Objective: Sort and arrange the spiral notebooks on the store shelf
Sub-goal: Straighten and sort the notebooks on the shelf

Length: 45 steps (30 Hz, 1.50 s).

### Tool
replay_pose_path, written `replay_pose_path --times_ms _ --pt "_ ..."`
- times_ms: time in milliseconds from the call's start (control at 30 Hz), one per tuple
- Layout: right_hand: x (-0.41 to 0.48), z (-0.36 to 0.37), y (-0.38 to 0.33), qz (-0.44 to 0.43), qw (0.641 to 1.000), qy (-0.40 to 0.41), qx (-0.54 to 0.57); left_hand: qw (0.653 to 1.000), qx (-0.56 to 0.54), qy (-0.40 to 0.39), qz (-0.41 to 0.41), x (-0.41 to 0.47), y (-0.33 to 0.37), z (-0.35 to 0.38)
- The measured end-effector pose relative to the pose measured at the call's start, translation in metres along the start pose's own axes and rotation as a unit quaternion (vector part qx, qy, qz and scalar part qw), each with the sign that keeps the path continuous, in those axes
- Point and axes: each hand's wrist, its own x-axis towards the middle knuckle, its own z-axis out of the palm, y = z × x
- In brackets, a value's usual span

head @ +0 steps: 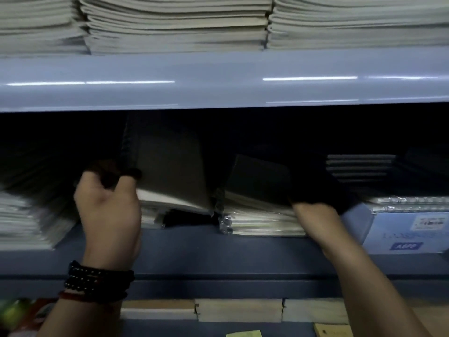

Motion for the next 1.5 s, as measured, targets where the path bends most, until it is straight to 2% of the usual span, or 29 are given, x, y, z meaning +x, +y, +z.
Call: replay_pose_path --times_ms 67,167,233,300,433,633,833,967,1133,1267,1400,1500 --pt "-0.007 0.001 -0.006 -0.056 0.996 0.055 -0.050 0.999 -0.025 0.017 -0.027 0.002 0.007 -0.007" --pt "-0.016 0.012 -0.010 -0.177 0.972 0.154 -0.015 0.996 -0.044 0.013 -0.076 -0.003 0.011 -0.016" --pt "-0.032 0.026 -0.023 -0.216 0.966 0.125 0.073 0.991 -0.065 -0.024 -0.118 -0.013 0.013 -0.022" --pt "-0.047 0.038 -0.035 -0.233 0.959 0.051 0.154 0.981 -0.099 -0.052 -0.158 -0.024 0.015 -0.027" --pt "-0.069 0.049 -0.041 -0.220 0.946 -0.052 0.231 0.964 -0.159 -0.079 -0.199 -0.043 0.021 -0.035" --pt "-0.091 0.049 -0.034 -0.173 0.918 -0.106 0.342 0.946 -0.201 -0.088 -0.237 -0.065 0.039 -0.044" --pt "-0.110 0.020 -0.008 -0.161 0.900 -0.089 0.396 0.937 -0.134 -0.156 -0.284 -0.086 0.049 -0.041" --pt "-0.115 0.003 0.006 -0.157 0.914 -0.077 0.366 0.934 -0.018 -0.232 -0.270 -0.099 0.050 -0.037" --pt "-0.118 -0.008 0.014 -0.155 0.913 -0.037 0.376 0.933 0.004 -0.257 -0.252 -0.108 0.056 -0.032" --pt "-0.118 -0.015 0.016 -0.169 0.910 -0.024 0.378 0.944 0.010 -0.244 -0.221 -0.110 0.053 -0.028" --pt "-0.117 -0.028 0.014 -0.219 0.897 0.007 0.383 0.972 0.061 -0.201 -0.108 -0.107 0.049 -0.026" --pt "-0.116 -0.031 0.010 -0.266 0.874 0.004 0.406 0.976 0.000 -0.187 -0.113 -0.106 0.049 -0.026"
